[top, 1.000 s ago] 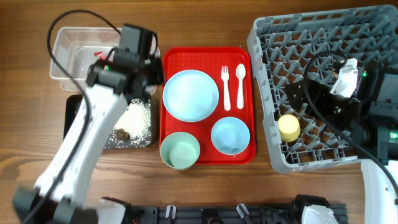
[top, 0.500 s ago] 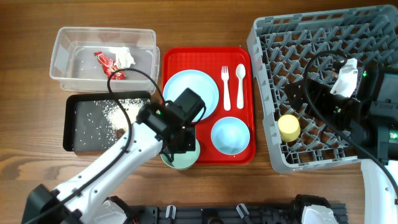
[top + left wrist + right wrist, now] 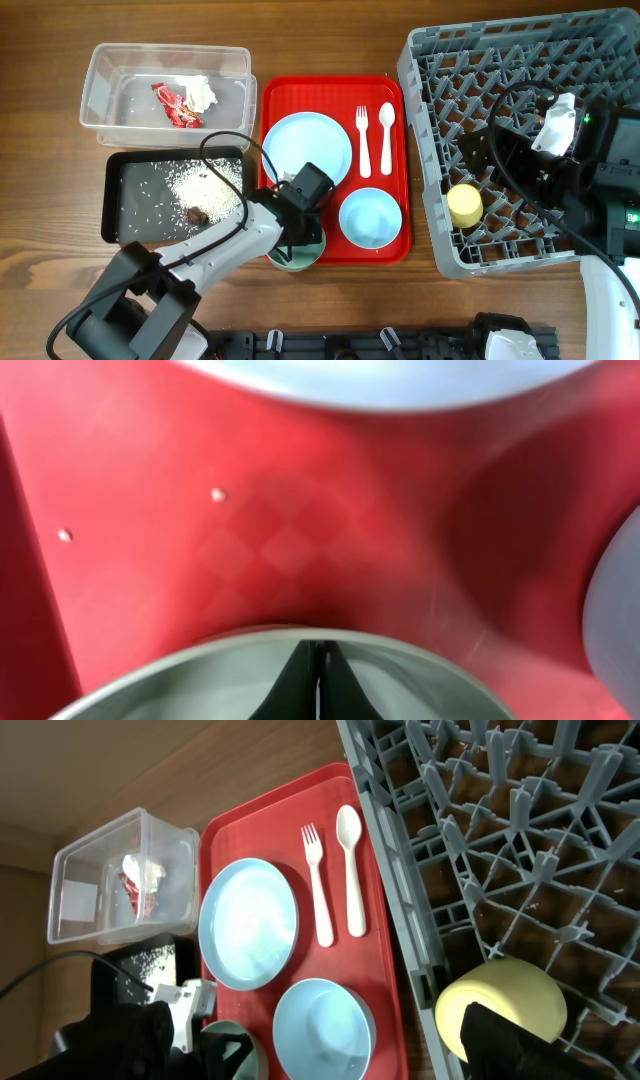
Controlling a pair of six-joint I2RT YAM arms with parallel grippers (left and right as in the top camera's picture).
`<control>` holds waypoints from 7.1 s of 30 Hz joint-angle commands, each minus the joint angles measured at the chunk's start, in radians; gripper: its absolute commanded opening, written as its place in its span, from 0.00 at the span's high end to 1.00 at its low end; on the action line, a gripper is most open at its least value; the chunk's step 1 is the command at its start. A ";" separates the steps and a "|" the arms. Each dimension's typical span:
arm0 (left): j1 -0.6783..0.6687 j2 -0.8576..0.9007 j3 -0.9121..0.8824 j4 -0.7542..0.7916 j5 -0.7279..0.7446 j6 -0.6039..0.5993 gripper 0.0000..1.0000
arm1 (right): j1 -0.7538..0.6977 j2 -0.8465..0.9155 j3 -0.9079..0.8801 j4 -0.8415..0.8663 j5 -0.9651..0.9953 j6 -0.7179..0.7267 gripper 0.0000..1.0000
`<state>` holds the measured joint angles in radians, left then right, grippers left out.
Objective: Sort waste into correct bins and load items into the dishwasher rack
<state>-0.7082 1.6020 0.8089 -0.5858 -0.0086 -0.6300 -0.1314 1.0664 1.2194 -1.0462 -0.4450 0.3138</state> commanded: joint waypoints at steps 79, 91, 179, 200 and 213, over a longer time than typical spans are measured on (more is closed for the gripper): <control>0.739 -1.595 -0.803 0.522 0.138 0.388 0.00 | 0.003 0.317 0.011 0.067 0.000 0.003 0.00; 0.739 -1.595 -0.803 0.522 0.138 0.388 0.00 | 0.003 0.317 0.011 0.132 -0.050 0.146 0.00; 0.739 -1.595 -0.803 0.522 0.138 0.388 0.00 | 0.227 0.629 -0.016 0.381 1.709 -0.159 0.96; 0.739 -1.595 -0.803 0.522 0.138 0.388 0.00 | 0.241 0.715 -0.017 0.467 1.682 -0.445 0.96; 0.739 -1.595 -0.803 0.522 0.138 0.388 0.00 | 0.360 0.715 -0.017 0.386 1.674 -0.475 0.81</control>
<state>0.0231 0.0139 0.0071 -0.0544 0.1322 -0.2630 0.1959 1.7523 1.2018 -0.6418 1.2564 -0.1459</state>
